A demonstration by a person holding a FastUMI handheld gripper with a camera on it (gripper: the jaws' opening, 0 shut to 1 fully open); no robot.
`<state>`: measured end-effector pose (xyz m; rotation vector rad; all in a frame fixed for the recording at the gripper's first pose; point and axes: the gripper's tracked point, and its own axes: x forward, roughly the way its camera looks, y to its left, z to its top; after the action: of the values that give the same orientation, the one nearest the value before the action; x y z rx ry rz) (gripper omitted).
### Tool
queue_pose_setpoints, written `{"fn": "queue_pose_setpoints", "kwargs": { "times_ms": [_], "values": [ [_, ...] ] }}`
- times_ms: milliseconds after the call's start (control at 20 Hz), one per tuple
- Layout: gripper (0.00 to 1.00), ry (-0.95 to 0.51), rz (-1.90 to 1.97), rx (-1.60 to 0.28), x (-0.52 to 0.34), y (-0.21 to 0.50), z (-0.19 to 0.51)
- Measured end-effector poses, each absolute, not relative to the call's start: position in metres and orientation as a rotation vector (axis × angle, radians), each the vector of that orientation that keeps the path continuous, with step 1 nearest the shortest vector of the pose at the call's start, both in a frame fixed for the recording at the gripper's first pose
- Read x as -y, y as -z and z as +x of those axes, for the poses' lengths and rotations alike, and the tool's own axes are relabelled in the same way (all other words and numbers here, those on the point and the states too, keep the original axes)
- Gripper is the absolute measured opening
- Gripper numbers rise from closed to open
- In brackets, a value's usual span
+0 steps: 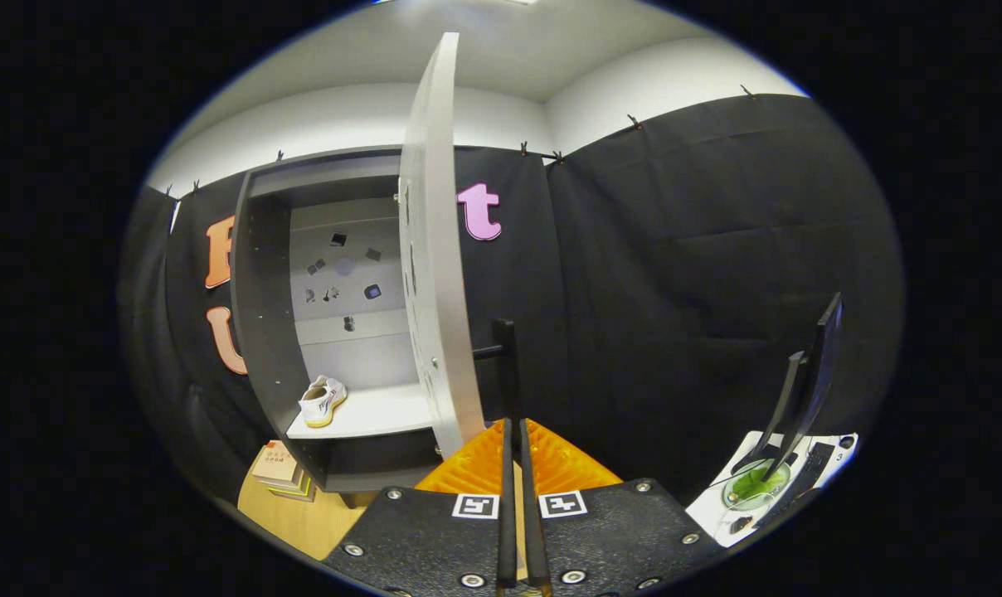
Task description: Open the shoe cabinet door, grab the shoes and put them into the shoe cabinet, then close the shoe cabinet door.
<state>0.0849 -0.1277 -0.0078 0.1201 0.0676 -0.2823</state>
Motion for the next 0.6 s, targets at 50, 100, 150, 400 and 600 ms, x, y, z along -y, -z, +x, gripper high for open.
{"fn": "queue_pose_setpoints", "kwargs": {
  "times_ms": [50,100,150,400,600],
  "values": [
    [0.04,0.278,0.120,-0.064,0.124,0.005,0.084],
    [0.04,0.271,0.120,-0.060,0.119,0.003,0.080],
    [0.04,0.261,0.114,-0.055,0.113,0.000,0.077],
    [0.04,0.205,0.082,-0.075,0.075,0.004,0.063],
    [0.04,0.142,0.073,-0.113,0.040,0.023,0.065]
  ]
}}
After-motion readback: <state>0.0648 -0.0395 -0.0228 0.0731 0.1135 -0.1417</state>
